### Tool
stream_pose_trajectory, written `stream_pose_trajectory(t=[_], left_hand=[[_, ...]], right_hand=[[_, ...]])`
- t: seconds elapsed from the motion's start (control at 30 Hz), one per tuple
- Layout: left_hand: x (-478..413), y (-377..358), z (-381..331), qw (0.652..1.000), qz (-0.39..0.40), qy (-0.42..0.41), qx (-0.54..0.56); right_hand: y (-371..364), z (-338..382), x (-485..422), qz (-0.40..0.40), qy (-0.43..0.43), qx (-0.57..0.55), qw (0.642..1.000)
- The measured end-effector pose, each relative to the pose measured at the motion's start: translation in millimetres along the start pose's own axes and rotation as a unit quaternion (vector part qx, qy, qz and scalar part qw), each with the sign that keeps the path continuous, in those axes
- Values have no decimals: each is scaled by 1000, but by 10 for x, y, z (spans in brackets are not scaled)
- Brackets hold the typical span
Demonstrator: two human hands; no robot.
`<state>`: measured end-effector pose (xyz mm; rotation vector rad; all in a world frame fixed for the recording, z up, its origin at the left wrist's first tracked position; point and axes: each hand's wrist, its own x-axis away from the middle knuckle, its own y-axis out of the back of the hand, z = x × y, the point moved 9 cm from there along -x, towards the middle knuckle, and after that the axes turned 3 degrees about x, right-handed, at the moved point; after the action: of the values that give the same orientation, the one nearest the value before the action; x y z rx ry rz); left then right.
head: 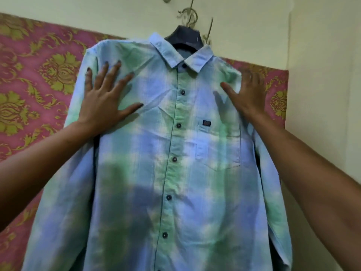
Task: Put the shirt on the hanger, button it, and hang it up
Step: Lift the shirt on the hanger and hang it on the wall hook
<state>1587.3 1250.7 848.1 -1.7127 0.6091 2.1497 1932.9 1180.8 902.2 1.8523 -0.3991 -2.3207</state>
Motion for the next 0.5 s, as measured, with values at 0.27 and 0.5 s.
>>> stream_pose_trajectory(t=[0.27,0.5], left_hand=[[-536,-29,902,880,-34,312,357],[-675,-63,1117,806,-95,336,479]], right_hand=[[-105,-252,-464,141,-88,-166,972],[-75,-269,-416,126,-71,-198,970]])
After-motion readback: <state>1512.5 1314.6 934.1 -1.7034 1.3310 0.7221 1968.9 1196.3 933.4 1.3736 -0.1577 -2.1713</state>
